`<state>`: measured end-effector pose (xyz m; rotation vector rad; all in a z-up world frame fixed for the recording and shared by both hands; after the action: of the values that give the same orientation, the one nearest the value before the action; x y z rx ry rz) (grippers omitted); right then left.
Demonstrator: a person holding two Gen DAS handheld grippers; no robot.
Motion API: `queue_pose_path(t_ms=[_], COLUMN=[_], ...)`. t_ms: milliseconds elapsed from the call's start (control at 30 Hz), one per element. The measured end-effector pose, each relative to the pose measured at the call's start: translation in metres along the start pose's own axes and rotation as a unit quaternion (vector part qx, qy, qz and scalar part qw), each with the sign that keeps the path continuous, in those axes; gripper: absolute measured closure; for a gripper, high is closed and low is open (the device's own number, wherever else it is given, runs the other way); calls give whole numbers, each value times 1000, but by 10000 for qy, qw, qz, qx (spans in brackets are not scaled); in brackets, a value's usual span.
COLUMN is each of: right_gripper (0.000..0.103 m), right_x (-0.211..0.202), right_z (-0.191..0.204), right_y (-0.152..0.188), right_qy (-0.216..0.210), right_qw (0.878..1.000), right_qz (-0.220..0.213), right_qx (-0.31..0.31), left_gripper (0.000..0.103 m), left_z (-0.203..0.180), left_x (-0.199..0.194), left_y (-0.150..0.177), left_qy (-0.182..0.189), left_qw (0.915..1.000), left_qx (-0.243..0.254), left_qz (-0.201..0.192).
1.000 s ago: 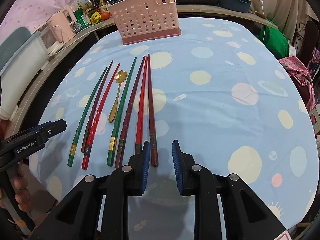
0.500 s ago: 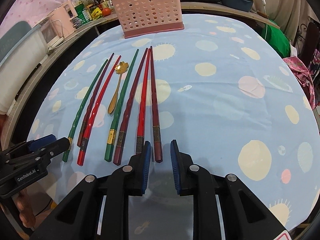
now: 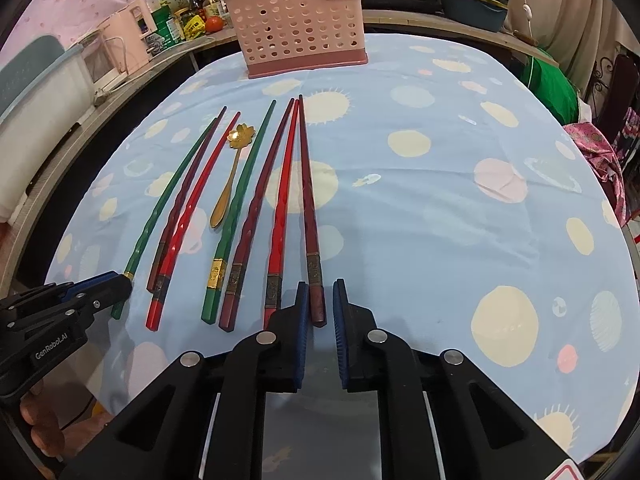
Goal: Organize utensils
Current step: 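Grasp a green chopstick with the left tool while the right tool grasps a dark red chopstick, then lift and carry the green chopstick with the left tool while the right tool carries its chopstick to the basket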
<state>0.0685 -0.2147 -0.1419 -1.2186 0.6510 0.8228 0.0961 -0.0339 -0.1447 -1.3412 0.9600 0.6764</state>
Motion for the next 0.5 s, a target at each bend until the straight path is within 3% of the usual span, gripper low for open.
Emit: queue_pose_path(t_ms=[233, 500], right_gripper=[95, 96], right_x=[-2, -20], right_z=[-2, -4], right_y=[0, -13], right_qy=[-65, -147], right_qw=[10000, 9995], right_qz=[-2, -259], right_qx=[63, 118], left_gripper=[96, 96], left_z=[2, 14], left_x=[-2, -19], left_y=[0, -21], left_qy=[26, -46], left_qw=[10000, 9995], left_qx=[-45, -209], left_qz=[17, -224])
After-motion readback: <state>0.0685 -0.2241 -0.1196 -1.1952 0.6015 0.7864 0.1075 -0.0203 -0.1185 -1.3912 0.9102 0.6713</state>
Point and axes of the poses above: each gripper's, at about its wrist camera, not at the fingertips, and x roughly the way its jaws point, z to its left, y to its underside, the point moved 7 cm from there along x, roughly the way its jaws point, and after that the axes turned 8 degrees about -y, right-handed, at the moved point
